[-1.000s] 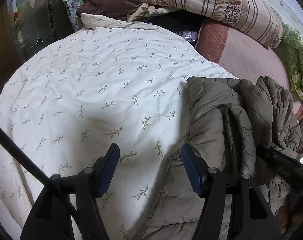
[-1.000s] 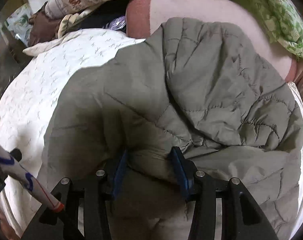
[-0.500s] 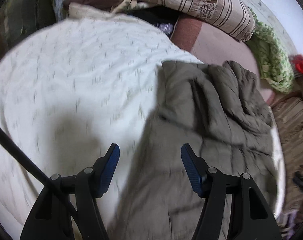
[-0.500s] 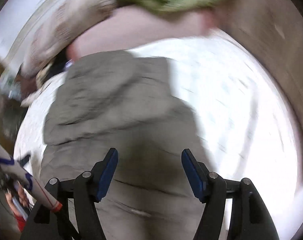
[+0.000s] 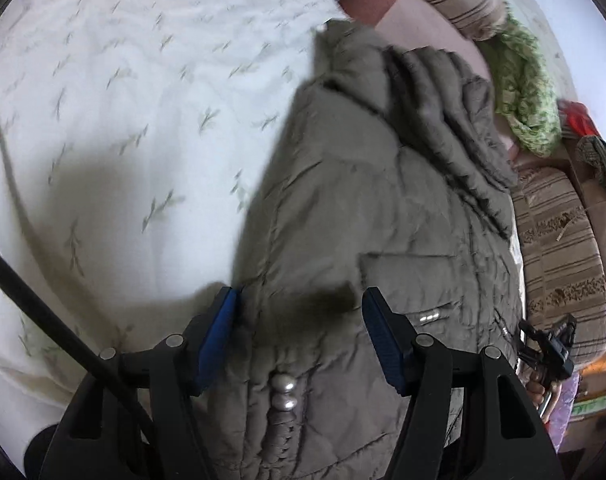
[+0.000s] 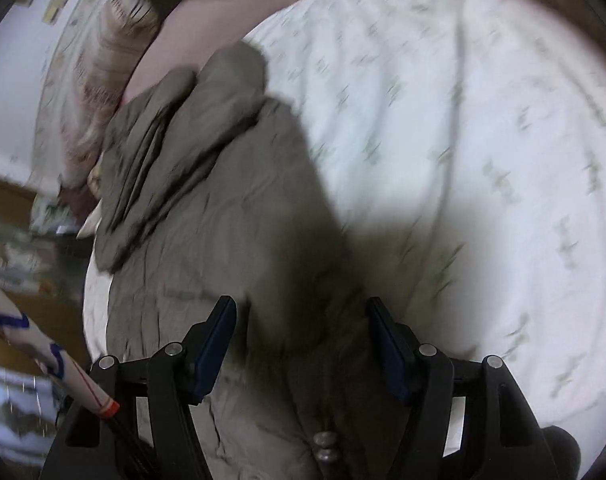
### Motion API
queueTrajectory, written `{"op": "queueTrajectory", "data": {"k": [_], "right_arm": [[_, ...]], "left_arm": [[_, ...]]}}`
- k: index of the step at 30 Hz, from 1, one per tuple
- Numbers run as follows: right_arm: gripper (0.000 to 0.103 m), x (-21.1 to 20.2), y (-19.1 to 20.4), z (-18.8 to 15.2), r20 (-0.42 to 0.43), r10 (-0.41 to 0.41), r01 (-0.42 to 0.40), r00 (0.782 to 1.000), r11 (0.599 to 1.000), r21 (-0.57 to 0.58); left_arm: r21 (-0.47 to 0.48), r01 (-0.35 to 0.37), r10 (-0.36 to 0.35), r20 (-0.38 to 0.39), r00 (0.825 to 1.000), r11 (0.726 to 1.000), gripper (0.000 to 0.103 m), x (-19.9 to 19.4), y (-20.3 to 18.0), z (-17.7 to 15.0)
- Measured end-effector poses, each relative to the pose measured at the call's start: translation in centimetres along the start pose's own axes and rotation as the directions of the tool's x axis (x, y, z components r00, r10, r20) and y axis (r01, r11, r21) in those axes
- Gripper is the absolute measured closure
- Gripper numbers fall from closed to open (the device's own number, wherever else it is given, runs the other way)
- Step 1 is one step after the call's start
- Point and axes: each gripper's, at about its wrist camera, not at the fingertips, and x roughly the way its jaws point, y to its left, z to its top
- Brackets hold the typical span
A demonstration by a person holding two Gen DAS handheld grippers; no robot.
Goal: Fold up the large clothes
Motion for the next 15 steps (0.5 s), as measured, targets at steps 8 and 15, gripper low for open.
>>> {"op": "queueTrajectory", "data": {"k": [8,15], "right_arm": [[0.031,-1.3,-0.5,-2.8,-0.048,0.151,-0.152,0.987,0.988,-0.036],[0.033,-3.8,-2.4,-6.1,-0.025,0.290,-0.289,0.957,0.957,0.018]], "left_arm": [[-0.047,0.109,-0.111,-0.028,0.993,0.993,0.040,-1.3,1.8,-4.5],[-0.032,0.147,-0.147,0.015,0.989,0.989,0.040,-2.9,1.3,-8.5]]}}
